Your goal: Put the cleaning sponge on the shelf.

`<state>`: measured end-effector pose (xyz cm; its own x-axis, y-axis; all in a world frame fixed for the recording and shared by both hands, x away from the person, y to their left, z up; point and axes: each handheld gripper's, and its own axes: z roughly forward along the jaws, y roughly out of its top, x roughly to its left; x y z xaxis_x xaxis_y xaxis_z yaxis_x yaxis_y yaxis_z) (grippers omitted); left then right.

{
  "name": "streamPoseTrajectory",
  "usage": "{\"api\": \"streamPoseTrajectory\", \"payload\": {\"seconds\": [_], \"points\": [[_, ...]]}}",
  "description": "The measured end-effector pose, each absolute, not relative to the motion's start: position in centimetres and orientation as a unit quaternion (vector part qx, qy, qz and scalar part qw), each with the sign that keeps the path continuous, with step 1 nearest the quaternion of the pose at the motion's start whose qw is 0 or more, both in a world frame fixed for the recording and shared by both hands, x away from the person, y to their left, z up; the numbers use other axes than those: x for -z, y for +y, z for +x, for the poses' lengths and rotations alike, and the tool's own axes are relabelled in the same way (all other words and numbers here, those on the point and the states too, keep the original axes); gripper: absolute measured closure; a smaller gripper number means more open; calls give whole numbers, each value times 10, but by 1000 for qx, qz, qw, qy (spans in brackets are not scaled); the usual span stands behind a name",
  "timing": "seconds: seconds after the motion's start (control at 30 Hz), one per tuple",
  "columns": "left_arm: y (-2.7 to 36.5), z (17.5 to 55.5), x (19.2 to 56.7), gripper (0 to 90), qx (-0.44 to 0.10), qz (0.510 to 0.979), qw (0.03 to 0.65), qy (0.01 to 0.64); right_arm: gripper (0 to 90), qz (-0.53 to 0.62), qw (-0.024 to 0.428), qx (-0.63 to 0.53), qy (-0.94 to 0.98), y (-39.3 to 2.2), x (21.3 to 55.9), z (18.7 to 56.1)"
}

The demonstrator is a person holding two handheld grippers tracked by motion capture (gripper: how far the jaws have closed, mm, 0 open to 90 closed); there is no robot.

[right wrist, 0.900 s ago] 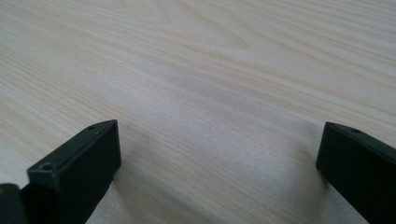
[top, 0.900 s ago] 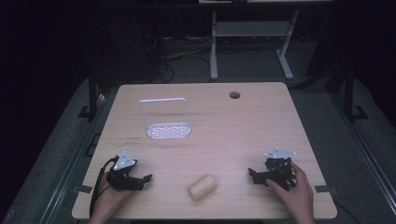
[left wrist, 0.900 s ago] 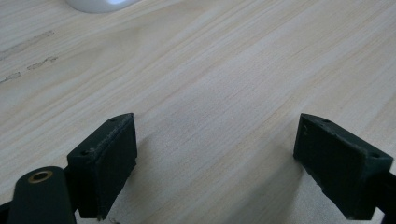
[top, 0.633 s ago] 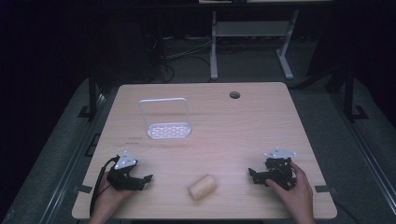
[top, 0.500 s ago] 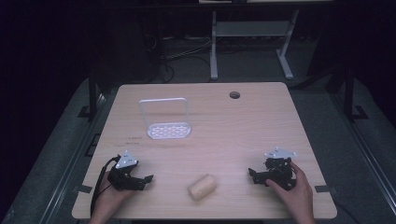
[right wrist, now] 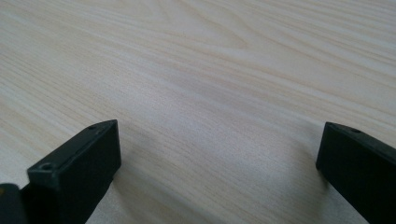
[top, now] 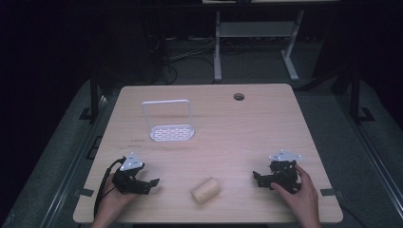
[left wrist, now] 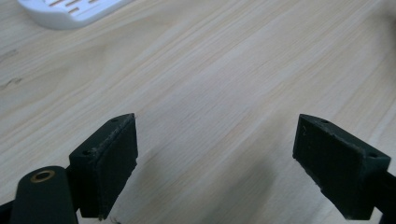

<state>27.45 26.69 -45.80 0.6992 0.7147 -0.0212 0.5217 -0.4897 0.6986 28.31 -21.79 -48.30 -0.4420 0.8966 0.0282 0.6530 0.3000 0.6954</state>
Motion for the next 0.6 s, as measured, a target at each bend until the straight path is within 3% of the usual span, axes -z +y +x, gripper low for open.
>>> {"api": "streamPoseTrajectory", "payload": {"seconds": [0.6], "points": [[249,271,447,138,-126,858,360,346,0,494,187,-326,784,-218,483,283]]}}
